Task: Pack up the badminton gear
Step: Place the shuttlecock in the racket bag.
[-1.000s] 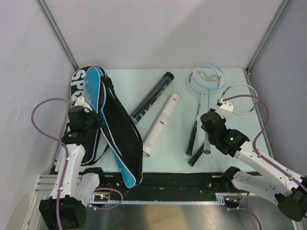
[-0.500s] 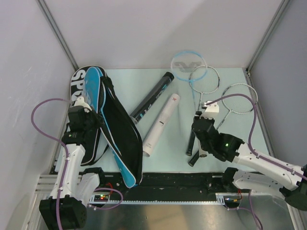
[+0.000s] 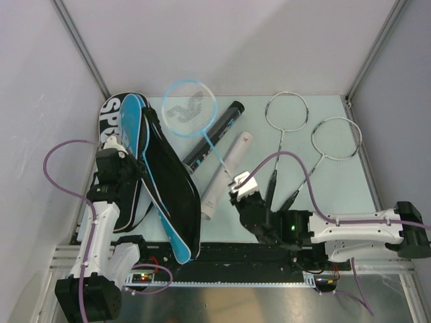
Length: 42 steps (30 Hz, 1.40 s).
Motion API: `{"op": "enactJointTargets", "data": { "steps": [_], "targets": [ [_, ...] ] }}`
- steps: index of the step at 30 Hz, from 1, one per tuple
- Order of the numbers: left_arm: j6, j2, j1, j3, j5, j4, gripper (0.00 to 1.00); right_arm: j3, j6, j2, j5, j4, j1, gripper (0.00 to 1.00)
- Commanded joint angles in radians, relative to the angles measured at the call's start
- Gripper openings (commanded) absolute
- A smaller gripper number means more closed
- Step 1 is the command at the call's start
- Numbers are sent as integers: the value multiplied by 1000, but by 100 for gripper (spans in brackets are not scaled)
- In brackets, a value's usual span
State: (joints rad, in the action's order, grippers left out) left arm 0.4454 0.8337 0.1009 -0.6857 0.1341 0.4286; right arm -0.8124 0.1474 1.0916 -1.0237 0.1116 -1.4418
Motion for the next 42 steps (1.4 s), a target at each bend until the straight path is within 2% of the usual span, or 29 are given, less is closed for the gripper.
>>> {"op": "enactJointTargets", "data": {
  "steps": [1,8,13,20,24,27,30,35,42],
  "targets": [
    [36,-1,6,-22,13,-102,0,-62,-73,28,-126,-101,-143,0],
    [40,7,7,-24,24,-109,0,-64,-57,77,-218,-46,-315,0],
    [42,3,7,-24,27,-115,0,-85,51,117,-223,83,-354,0],
    [37,8,7,-24,48,-121,0,-107,61,165,-217,92,-387,0],
    [26,8,6,-20,80,-128,0,-108,-17,211,-187,-24,-384,0],
    [27,-1,7,-8,103,-136,0,-118,-112,262,-136,-191,-352,0],
    [44,-3,5,7,122,-151,0,-199,-121,362,-49,-246,-291,0],
    [68,-9,6,32,165,-165,0,-292,-312,535,48,-440,-239,0],
    [76,-23,7,48,205,-175,0,-332,-321,626,190,-487,-170,0]
  ]
}}
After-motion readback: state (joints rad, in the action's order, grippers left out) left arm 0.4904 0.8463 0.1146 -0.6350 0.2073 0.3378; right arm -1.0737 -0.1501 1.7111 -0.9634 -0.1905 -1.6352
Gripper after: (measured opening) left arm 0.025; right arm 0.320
